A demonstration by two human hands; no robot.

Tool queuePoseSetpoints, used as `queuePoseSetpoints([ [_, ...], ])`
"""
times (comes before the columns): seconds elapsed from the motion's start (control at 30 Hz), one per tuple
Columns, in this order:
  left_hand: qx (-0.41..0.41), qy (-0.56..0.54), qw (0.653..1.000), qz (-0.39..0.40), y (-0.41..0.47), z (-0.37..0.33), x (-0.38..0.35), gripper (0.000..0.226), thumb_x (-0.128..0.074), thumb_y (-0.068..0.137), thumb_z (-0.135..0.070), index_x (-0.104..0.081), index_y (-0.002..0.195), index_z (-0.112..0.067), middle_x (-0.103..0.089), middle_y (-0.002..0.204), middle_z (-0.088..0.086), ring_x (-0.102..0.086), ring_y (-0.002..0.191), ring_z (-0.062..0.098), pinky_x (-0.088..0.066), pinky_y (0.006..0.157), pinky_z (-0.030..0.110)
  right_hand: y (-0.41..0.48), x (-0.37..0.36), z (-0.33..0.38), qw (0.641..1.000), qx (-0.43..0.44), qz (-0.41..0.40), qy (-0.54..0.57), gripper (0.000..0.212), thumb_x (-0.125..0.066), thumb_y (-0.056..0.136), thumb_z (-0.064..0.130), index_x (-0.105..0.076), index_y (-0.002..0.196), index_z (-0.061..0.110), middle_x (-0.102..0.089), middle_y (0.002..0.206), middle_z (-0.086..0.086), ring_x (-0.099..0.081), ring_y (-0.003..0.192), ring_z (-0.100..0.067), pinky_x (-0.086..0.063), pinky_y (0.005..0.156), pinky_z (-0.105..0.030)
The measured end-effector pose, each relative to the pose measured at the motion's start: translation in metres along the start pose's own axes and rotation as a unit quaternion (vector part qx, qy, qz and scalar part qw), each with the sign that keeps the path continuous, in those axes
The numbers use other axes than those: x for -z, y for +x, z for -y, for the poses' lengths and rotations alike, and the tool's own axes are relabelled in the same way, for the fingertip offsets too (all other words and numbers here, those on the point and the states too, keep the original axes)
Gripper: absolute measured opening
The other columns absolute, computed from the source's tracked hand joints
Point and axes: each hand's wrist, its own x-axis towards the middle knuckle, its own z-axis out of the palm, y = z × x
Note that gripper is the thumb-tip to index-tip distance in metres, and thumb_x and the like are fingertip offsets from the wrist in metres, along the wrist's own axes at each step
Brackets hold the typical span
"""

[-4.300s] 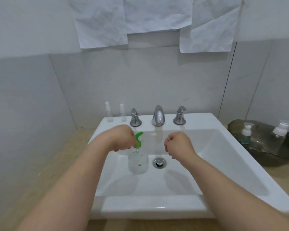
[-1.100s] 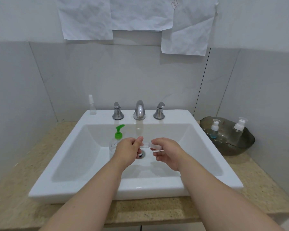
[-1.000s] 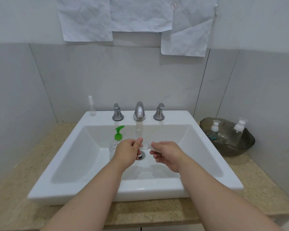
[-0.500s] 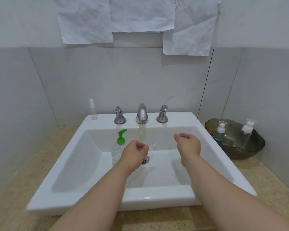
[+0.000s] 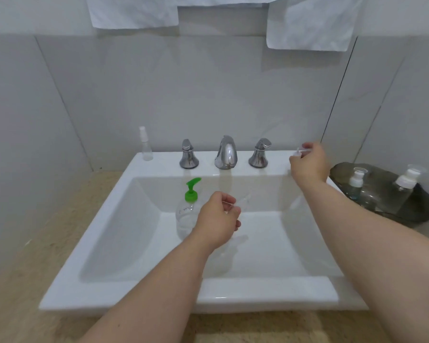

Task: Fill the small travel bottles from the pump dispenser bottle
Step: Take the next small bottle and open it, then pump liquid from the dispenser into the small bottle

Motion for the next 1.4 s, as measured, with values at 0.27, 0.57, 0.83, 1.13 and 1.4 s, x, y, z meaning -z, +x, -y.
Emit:
queuePoseSetpoints([
  [0.27,0.003,-0.019,1.000,0.013,0.001,-0.001,-0.001,0.012,-0.057,0.103,-0.009,-0.054,0.111,-0.018,-0.057,0.099,-0.002,-0.070,0.074,0.021,-0.062,0.085,0.049,0.010,-0.010,-0.003,0.999,-0.024,0.034,-0.025,0.045,-0.064,0.092,0.013,-0.055,0.136,0.015,-0.067,0.125,-0.012,-0.062,0.106,-0.026,-0.041,0.080,-0.026],
  [0.57,0.011,-0.020,1.000,0.002,-0.005,-0.007,0.002,0.017,-0.066,0.099,-0.009,-0.055,0.111,-0.013,-0.062,0.101,0.003,-0.072,0.072,0.019,-0.055,0.062,0.022,-0.041,0.012,0.020,0.996,0.016,-0.045,0.073,0.027,-0.064,0.093,0.020,-0.064,0.119,0.016,-0.069,0.113,0.001,-0.061,0.097,-0.015,-0.044,0.085,-0.020],
  [0.83,0.016,-0.018,1.000,-0.014,-0.018,-0.010,0.009,0.020,-0.071,0.097,-0.011,-0.056,0.110,-0.012,-0.062,0.104,0.005,-0.070,0.065,0.011,-0.054,0.052,0.016,-0.125,0.010,0.006,0.930,-0.238,0.235,0.155,0.015,-0.076,0.086,0.025,-0.071,0.094,0.013,-0.068,0.089,-0.001,-0.052,0.072,-0.016,-0.040,0.064,-0.029],
  [1.13,0.001,0.009,1.000,0.015,-0.022,-0.008,0.008,0.020,-0.077,0.093,-0.011,-0.060,0.104,-0.009,-0.064,0.102,0.012,-0.071,0.060,0.016,-0.055,0.055,0.017,-0.137,0.010,0.005,0.910,-0.215,0.330,0.127,0.026,-0.082,0.085,0.032,-0.075,0.102,0.014,-0.073,0.095,0.004,-0.055,0.084,-0.012,-0.039,0.075,-0.030],
  [1.4,-0.008,0.072,0.974,-0.213,-0.012,-0.006,0.033,0.017,-0.069,0.093,-0.031,-0.062,0.083,-0.021,-0.068,0.082,-0.004,-0.072,0.082,0.027,-0.059,0.081,0.043,-0.129,0.008,-0.004,0.938,-0.185,0.277,0.096,0.019,-0.077,0.087,0.025,-0.070,0.085,0.008,-0.068,0.086,-0.004,-0.055,0.076,-0.019,-0.039,0.062,-0.030],
])
